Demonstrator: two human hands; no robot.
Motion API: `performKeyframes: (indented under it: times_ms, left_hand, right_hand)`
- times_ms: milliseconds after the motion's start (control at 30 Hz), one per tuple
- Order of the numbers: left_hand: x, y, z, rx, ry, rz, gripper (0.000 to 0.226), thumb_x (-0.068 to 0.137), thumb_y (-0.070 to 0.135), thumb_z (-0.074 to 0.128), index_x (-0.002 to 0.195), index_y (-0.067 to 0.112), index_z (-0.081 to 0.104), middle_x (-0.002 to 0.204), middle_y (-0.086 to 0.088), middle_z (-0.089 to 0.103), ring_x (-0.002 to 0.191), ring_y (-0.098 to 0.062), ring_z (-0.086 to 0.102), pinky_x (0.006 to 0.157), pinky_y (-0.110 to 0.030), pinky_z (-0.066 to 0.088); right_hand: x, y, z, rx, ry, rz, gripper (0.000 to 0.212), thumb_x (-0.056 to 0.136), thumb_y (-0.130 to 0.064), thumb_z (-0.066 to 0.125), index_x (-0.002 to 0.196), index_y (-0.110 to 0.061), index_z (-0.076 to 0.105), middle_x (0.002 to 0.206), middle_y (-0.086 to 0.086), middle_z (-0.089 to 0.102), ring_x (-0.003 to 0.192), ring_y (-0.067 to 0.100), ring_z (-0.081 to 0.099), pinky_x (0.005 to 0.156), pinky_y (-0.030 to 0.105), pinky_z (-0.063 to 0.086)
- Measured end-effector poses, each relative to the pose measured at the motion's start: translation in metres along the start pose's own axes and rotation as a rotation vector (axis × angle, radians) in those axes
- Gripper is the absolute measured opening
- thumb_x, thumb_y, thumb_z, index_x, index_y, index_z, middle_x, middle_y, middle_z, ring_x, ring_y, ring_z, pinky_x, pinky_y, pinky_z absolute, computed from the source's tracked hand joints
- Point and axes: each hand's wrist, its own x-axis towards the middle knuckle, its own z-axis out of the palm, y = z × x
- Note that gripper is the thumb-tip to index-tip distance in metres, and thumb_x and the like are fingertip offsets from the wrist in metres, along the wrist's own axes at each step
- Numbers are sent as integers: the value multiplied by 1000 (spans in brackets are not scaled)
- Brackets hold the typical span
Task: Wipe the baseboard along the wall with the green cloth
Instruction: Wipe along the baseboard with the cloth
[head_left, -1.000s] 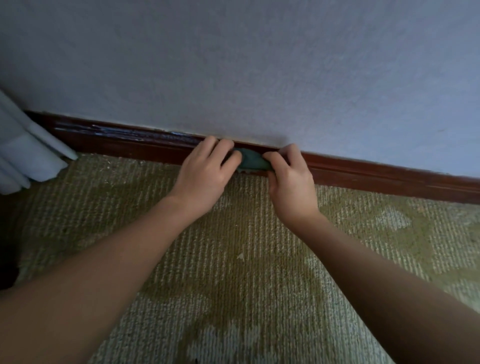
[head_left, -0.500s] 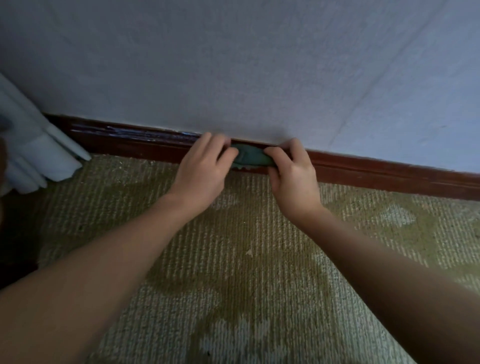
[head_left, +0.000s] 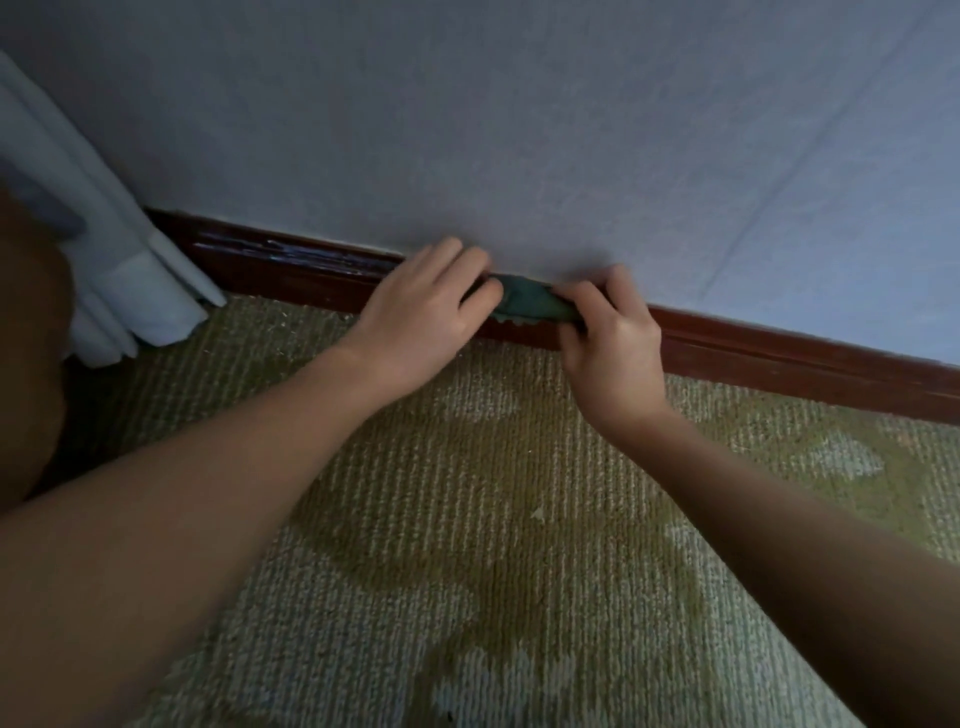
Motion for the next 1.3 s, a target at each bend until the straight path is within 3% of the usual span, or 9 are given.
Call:
performKeyframes:
  times_ms: [167, 333, 500, 700, 1167, 1300]
  left_hand:
    - [-8, 10, 10, -33, 90, -129, 20, 79, -9, 45, 83, -14, 65, 81, -26, 62, 78, -34, 51, 56, -40, 51]
    - [-3, 11, 8, -14, 52, -74, 21, 77, -8, 45, 82, -12, 66, 80, -25, 63, 69, -34, 61, 54, -35, 47]
    - [-15, -8, -1, 57, 30, -37, 28, 79, -3, 40, 85, -11, 66, 83, -23, 63, 80, -32, 49, 53, -34, 46]
    - [0, 15, 11, 11, 77, -31, 24, 80, -7, 43, 81, -11, 66, 79, -22, 63, 69, -32, 61, 56, -35, 47]
    - [1, 23, 11, -13, -10, -28, 29, 77, -4, 39, 83, -12, 66, 82, -25, 64, 72, -34, 63, 57, -35, 52]
    - [5, 28, 14, -25, -17, -34, 21, 72, -12, 48, 83, -11, 66, 83, -25, 63, 73, -35, 62, 57, -37, 51]
  right_hand:
    - [-1, -5, 4, 21, -34, 22, 27, 70, 14, 65, 95, 5, 66, 90, 25, 57, 77, 39, 59, 59, 39, 51]
    - [-1, -2, 0, -11, -27, 21, 26, 70, 15, 65, 94, 7, 66, 88, 25, 57, 73, 39, 59, 56, 38, 50]
    - [6, -20, 8, -11, -46, -36, 25, 69, 16, 65, 92, 8, 66, 86, 26, 57, 72, 39, 58, 53, 39, 50]
    - [-4, 2, -10, -94, -108, -27, 26, 66, 14, 68, 92, 7, 66, 85, 25, 58, 66, 38, 58, 44, 34, 46]
    - [-7, 9, -15, -170, -183, -63, 25, 70, 14, 65, 94, 7, 65, 86, 26, 57, 76, 39, 58, 43, 37, 46]
    - [-11, 13, -18, -183, -185, -45, 21, 69, 15, 65, 90, 9, 65, 84, 26, 57, 73, 39, 57, 44, 37, 46]
